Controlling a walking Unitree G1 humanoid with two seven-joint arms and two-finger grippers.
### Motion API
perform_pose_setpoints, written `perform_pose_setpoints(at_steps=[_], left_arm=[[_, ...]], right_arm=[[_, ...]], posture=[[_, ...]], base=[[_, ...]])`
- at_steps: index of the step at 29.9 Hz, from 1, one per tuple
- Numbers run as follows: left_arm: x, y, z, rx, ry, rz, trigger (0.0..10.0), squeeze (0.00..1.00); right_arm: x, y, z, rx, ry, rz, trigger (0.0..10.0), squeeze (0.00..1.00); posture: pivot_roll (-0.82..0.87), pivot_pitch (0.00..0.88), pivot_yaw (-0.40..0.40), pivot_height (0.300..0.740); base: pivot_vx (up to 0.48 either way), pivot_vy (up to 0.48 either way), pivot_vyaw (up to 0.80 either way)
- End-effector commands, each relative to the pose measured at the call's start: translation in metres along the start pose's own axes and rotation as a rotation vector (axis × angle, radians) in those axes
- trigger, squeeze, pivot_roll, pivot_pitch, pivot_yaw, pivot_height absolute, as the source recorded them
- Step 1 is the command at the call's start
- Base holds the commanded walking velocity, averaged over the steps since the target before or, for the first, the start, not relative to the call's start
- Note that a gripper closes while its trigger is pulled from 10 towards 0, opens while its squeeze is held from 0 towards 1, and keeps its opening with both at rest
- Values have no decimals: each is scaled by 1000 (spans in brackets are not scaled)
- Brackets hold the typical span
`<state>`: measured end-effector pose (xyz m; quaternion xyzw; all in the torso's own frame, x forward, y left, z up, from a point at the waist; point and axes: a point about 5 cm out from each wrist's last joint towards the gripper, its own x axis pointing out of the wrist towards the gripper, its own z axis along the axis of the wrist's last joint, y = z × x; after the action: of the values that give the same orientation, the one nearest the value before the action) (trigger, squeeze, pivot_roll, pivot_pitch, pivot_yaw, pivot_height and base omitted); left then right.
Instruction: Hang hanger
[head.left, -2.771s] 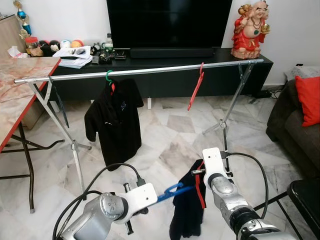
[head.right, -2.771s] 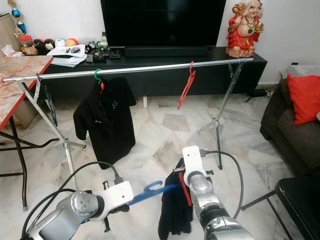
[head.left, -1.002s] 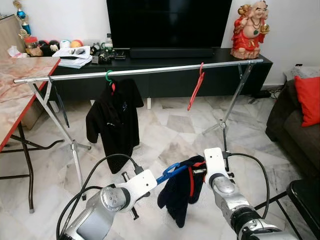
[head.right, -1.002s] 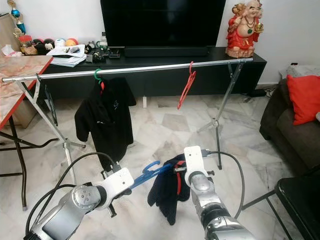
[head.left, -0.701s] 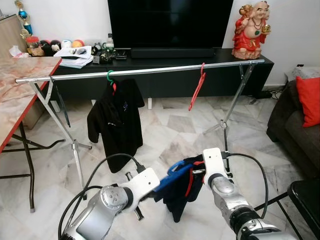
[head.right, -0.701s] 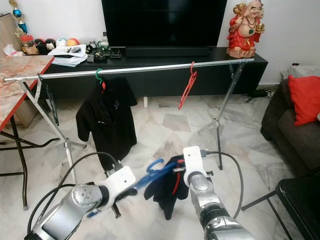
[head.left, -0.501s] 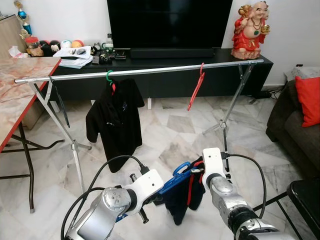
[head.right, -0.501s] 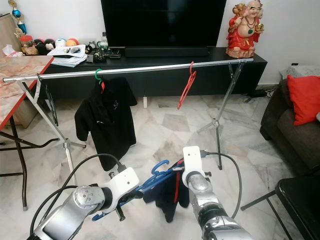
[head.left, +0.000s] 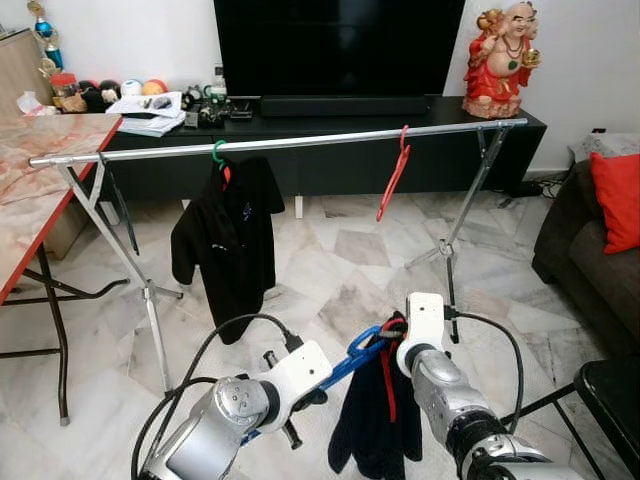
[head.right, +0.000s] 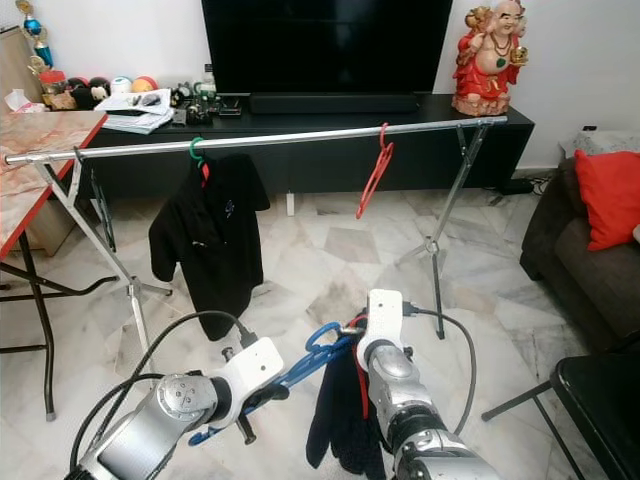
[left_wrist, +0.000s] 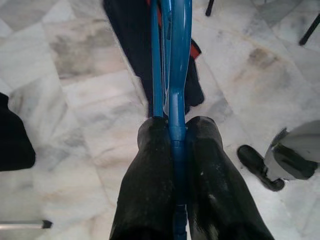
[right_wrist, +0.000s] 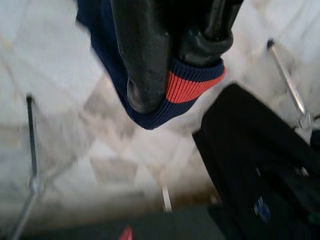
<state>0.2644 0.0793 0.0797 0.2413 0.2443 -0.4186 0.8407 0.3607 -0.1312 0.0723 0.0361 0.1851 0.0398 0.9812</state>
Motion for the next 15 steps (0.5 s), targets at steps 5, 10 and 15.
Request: perform_pose_setpoints(at_steps=[5, 10, 15], left_arm=[[5, 6, 3, -46, -21, 66, 10000, 0], [6, 29, 13, -135, -77, 256, 10000, 0], [5, 34, 18, -185, -120, 254, 10000, 0]], right_arm=[[0, -6, 11, -15, -26, 16, 10000, 0], [-3, -10, 9, -7, -21, 30, 10000, 0], [-7, -6, 3, 5, -5, 71, 10000, 0]], posture=[[135, 0, -31, 740], [122, 0, -34, 740], [122, 0, -35, 740]], base=[[0, 0, 0], [0, 0, 0], [0, 0, 0]])
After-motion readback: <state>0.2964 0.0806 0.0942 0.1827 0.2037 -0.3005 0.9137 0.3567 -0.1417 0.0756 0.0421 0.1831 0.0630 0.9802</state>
